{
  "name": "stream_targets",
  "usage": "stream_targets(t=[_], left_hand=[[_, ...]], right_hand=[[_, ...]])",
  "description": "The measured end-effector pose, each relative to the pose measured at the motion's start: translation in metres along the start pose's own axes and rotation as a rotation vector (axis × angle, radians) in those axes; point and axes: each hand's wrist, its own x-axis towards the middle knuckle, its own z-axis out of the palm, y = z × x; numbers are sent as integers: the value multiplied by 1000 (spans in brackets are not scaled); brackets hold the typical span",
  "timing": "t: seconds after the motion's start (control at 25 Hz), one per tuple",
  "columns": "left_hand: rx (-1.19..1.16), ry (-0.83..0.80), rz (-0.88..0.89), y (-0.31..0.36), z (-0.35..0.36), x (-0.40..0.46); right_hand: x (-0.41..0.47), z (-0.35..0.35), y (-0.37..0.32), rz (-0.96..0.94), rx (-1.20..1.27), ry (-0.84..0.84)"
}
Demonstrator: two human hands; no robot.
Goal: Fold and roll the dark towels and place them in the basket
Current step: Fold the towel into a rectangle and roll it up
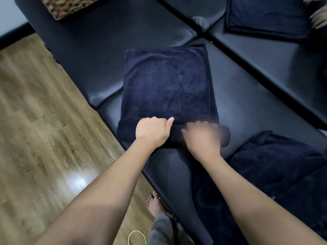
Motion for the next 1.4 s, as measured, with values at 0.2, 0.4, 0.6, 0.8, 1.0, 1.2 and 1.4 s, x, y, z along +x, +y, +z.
stream_targets(t=[0.2, 0.4, 0.6, 0.8, 1.0, 1.2, 1.4], left_hand=[[68, 293, 61, -26, 19, -38], [95, 283, -6, -28, 33, -52], [81, 164, -39, -27, 0, -16], [10, -80, 3, -29, -17, 15], [2, -59, -32, -22, -8, -1], [-65, 340, 52, -14, 29, -51], [8, 326, 59, -11, 29, -37]], right_hand=[[23, -14, 0, -30, 16, -228], [50, -22, 5, 18, 184, -515], [26, -20, -11, 75, 48, -189], [-21, -9, -17, 42, 29, -66], [5, -11, -10, 22, -1, -49], [36, -27, -6, -18, 100, -372], [30, -27, -7, 63, 125, -464]])
